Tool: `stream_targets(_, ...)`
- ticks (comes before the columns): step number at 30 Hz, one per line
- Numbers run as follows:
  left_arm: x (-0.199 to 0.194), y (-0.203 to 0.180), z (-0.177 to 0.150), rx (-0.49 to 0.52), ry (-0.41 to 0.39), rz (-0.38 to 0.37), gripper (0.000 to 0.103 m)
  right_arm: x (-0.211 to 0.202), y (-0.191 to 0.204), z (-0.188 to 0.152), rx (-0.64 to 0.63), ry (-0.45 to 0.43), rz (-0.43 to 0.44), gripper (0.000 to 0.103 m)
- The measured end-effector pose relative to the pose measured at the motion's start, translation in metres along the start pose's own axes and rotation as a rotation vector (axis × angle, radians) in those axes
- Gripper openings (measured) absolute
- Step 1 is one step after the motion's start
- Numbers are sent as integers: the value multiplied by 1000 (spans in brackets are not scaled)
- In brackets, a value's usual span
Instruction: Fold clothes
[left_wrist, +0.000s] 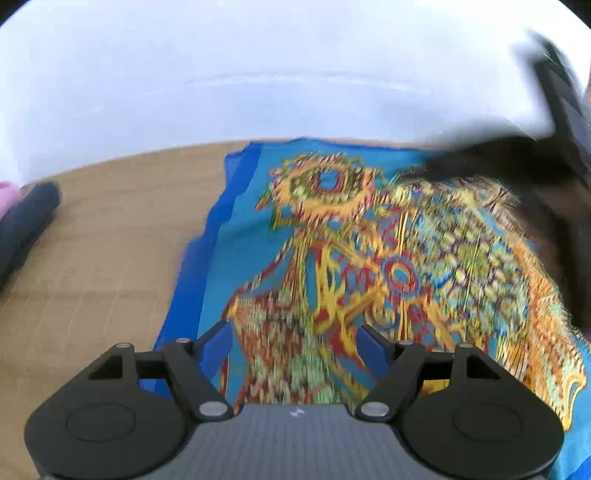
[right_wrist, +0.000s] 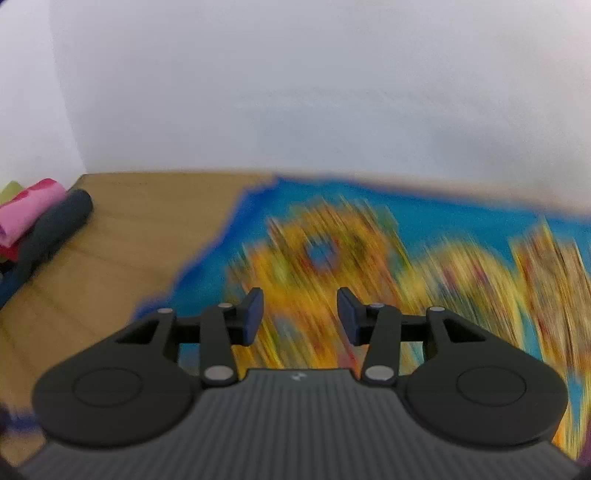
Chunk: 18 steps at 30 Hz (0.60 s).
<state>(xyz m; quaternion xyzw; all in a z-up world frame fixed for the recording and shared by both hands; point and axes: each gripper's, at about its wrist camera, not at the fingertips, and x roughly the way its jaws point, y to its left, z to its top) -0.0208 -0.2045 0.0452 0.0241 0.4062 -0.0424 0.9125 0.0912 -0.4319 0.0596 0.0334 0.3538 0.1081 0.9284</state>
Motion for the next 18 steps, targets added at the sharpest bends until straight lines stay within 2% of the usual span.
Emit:
stream_targets(2,-3,-12,-13,-2,29,19,76,-24,-39,-42,87,31,-23,46)
stream_targets(5,-11,-33,-30,-5,68,18,76,-62,-100,-104,260,78,-102,46)
stream_targets(9,-11,-80,-36,93,78,-61,76,-119,-163,-166,440,107,-217,46)
stream_targets(13,-8,-129,-38,204,80,-155,76,-180,-212,-218,567,59,-327,46)
stream_targets(16,-5,-170,-43,279,81,-221,75,-225,-237,-261,722,-6,-445,47)
stream_targets(18,-7,-197,-48,323,79,-255,75,-252,-253,-288,790,-31,-494,47)
